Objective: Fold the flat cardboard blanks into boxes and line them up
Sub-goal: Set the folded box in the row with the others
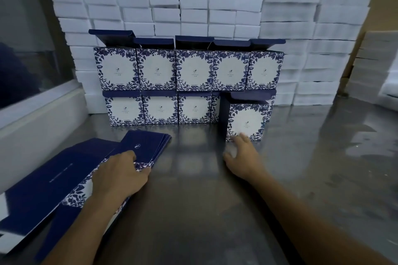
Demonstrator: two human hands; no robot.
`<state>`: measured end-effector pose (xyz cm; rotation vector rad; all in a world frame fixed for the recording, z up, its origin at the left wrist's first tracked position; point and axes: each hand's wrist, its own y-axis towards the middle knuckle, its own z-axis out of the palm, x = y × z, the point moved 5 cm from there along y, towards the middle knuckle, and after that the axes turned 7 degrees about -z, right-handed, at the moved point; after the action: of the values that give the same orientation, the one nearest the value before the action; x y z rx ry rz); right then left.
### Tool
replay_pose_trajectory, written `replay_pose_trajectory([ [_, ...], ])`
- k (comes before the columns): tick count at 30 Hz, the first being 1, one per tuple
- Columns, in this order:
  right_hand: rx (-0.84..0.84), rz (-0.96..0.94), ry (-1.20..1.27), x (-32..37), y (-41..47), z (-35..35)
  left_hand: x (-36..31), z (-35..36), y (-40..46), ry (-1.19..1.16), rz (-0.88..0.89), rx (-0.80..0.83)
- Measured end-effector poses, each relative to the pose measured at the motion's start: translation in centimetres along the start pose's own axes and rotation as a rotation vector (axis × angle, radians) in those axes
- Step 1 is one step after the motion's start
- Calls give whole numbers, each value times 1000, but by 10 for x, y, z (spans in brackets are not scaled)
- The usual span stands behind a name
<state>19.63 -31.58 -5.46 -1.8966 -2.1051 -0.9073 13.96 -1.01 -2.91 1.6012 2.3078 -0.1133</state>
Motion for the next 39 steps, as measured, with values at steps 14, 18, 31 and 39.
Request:
replay_pose_trajectory([
  [14, -109, -15, 487, 33, -43, -13, -26, -16, -19, 58, 188, -341],
  [18, -4, 57, 962, 60, -47, -2, -39, -32, -30, 28, 357, -586],
  [31, 200, 386, 1591, 77, -56, 16, -111, -8, -99, -169, 1051, -588],
  [39, -312, 206, 1102, 36, -37, -32, -41, -35, -39, -227, 365, -686],
])
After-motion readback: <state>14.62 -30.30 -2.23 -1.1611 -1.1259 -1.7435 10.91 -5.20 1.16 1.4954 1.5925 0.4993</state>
